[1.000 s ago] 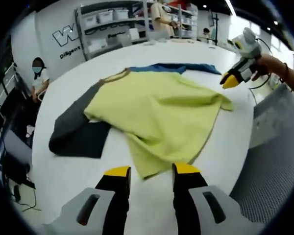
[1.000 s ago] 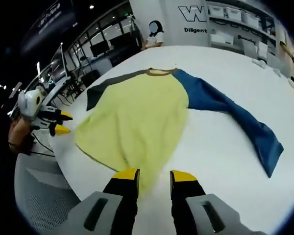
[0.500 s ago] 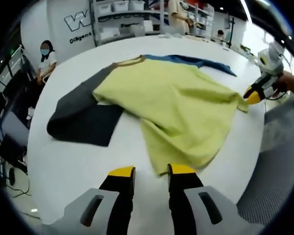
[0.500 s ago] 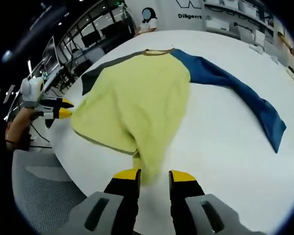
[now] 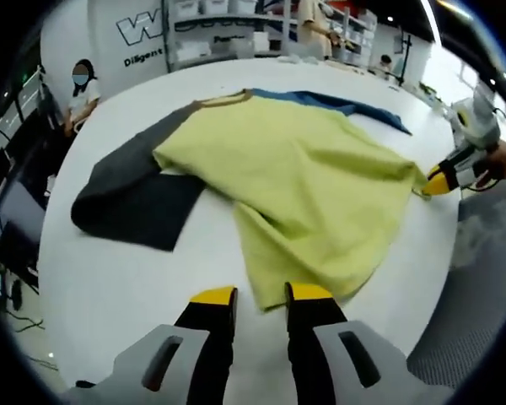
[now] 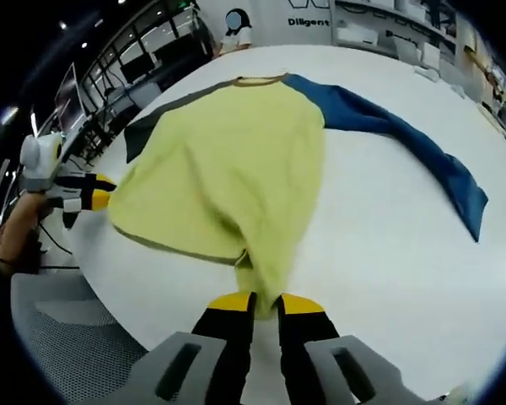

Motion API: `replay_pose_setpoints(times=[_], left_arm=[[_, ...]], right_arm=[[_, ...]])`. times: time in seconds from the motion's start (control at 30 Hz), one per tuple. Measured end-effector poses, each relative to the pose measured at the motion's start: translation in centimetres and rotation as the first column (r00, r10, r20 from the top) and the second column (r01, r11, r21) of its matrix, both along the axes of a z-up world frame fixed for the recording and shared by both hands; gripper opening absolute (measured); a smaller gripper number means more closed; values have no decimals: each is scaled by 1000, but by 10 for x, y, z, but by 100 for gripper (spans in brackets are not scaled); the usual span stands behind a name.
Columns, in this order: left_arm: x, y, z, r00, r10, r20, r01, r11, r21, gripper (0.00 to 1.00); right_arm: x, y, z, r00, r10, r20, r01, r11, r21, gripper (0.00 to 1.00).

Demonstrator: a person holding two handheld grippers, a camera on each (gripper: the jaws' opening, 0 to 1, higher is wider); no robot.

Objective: Fold the garment on the visible template until the final outline fits inside the template.

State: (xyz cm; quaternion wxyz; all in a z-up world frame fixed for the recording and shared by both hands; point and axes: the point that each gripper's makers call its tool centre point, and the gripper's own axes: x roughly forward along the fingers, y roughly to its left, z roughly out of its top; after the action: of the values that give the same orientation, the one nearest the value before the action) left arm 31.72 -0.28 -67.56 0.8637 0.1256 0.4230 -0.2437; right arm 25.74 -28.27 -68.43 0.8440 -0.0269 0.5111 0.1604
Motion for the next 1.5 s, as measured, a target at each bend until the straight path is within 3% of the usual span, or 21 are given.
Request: replay_pose_setpoints(times=[0.1, 0.23, 0.3, 0.47, 0.87, 1.1, 1.2, 1.3, 1.4, 1.5], left_arm=[[1, 1, 0, 1000, 23, -9, -23, 1000, -5, 18], [2, -2, -1, 999, 45, -7, -45, 999, -22, 9], [1, -9, -1, 998, 67, -19, -68, 994, -80, 3], [-2, -2, -1, 995, 93, -30, -95, 993, -69, 3], [-24, 30, 37, 984, 175, 19, -173, 979, -104, 3], [-36, 36, 51, 975, 218, 37, -212, 969, -124, 3], [-40, 35, 64, 962, 260, 79, -246, 957, -156, 3], [-44, 34, 82, 945, 288, 155, -262, 950, -167, 3], [-51, 28, 87, 953, 248, 174, -226, 964, -140, 3], [-60, 25, 80, 968, 208, 137, -198, 977, -83, 3]], right_arm=[[1, 1, 0, 1000, -17, 6, 17, 1000, -22, 1], [3, 3, 0, 999, 36, 26, -34, 997, -71, 0], [3, 6, 0, 999, 40, 17, -39, 999, -34, 0], [2, 3, 4, 998, 58, 6, -58, 998, 0, 0], [1, -7, 25, 995, 93, 26, -94, 994, 57, 0], [3, -9, 32, 994, 107, 21, -109, 992, 62, 0], [4, -10, 34, 995, 100, 22, -102, 992, 74, 0], [3, -11, 32, 996, 92, 17, -93, 992, 83, 0], [1, -13, 28, 996, 84, 11, -85, 993, 84, 0], [-2, -13, 24, 997, 72, -8, -71, 993, 94, 0]])
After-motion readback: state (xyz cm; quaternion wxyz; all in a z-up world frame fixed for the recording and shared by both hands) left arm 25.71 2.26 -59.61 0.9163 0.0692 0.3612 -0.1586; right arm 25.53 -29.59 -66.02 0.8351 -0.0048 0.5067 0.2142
